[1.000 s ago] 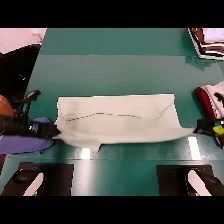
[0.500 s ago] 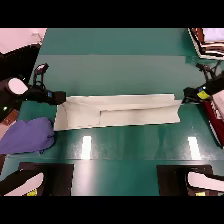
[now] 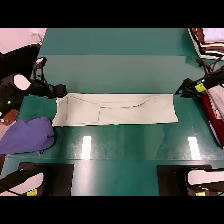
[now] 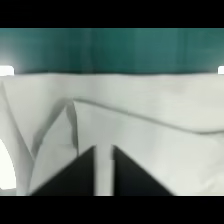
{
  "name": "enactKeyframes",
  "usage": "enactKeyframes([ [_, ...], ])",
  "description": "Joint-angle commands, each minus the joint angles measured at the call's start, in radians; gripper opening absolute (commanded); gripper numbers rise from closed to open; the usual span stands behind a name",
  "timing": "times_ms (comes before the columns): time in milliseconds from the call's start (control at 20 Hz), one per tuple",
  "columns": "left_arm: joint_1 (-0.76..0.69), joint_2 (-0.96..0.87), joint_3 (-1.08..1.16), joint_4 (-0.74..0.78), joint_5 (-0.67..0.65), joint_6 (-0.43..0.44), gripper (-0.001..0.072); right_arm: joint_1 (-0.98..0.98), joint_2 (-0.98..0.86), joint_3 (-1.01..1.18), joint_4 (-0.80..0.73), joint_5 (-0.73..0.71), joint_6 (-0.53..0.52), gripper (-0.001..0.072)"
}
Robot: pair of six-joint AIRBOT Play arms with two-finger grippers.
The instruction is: Fold the shirts.
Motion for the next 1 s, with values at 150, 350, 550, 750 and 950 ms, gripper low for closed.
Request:
enactKeyframes([
  [150,0.000,-0.003,0.017,-0.118,-0.122,0.045,0.0022,-0.146,-0.008,-0.185,0.035,0.005,-0.060,0.0580],
  [350,-0.084,-0.008,0.017,-0.175,-0.092,0.056,0.0021,-0.159,-0.019,-0.332,0.168,-0.100,-0.156,0.0574],
  [550,-0.205,-0.074,0.018,-0.222,-0.055,0.038,0.0021,-0.092,-0.077,-0.336,0.234,-0.129,-0.175,0.0561],
  [750,-0.308,-0.169,0.056,-0.296,0.008,0.039,0.0020,-0.015,-0.080,-0.277,0.232,-0.136,-0.199,0.0015],
  [950,-0.396,-0.309,0.210,-0.296,-0.012,0.039,0.0020,0.006,0.040,-0.167,0.237,-0.087,-0.183,0.0017],
])
